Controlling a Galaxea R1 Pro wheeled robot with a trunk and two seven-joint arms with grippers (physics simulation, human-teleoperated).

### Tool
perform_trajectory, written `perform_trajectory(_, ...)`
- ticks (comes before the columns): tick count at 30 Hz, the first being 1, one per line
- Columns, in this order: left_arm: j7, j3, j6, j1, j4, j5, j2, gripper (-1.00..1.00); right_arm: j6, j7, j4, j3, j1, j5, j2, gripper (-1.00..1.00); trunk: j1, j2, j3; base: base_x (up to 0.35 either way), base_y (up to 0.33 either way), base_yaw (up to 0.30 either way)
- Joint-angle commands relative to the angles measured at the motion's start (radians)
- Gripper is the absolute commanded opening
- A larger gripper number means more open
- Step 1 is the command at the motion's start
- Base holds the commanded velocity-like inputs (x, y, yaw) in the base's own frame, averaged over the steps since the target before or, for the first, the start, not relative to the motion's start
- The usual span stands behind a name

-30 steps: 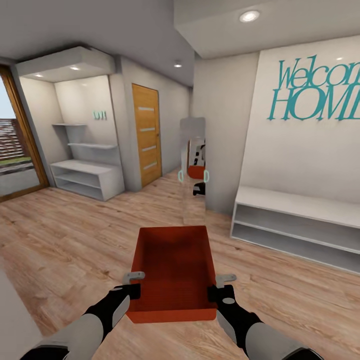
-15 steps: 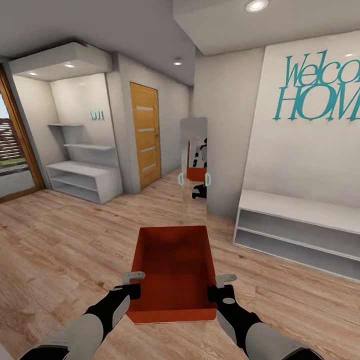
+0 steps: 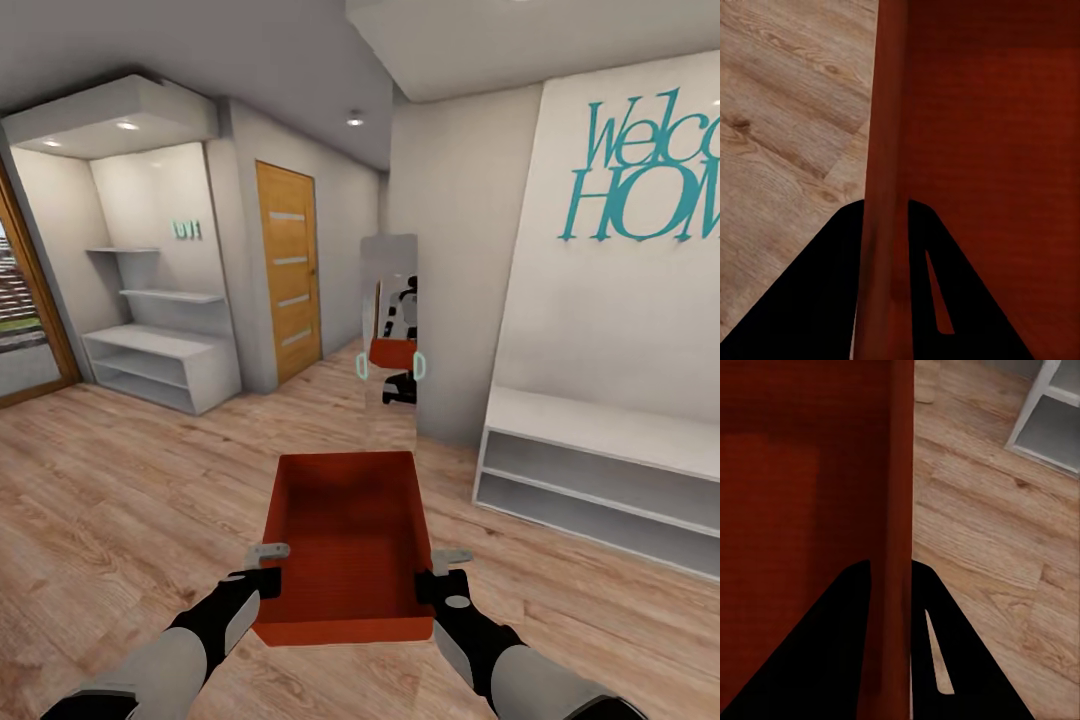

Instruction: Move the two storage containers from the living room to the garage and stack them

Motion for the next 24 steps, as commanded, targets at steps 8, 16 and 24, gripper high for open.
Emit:
perform_trajectory(8,0.009,0.033,-0.079,0.000,-0.007,-0.013,0.003,-1.00,-0.003,-0.036,0.003,-0.044,-0.001,-0.082,-0.011,-1.00,0.001,-0.001,-0.001,0.322,0.000,0.177)
perform_trajectory(16,0.009,0.033,-0.079,0.000,-0.007,-0.013,0.003,-1.00,-0.004,-0.037,0.003,-0.044,-0.001,-0.082,-0.011,-1.00,0.001,-0.001,-0.001,0.322,0.000,0.265)
perform_trajectory(24,0.009,0.033,-0.079,0.000,-0.007,-0.013,0.003,-1.00,-0.003,-0.039,0.003,-0.044,-0.001,-0.082,-0.010,-1.00,0.001,-0.001,0.003,0.322,0.000,0.259)
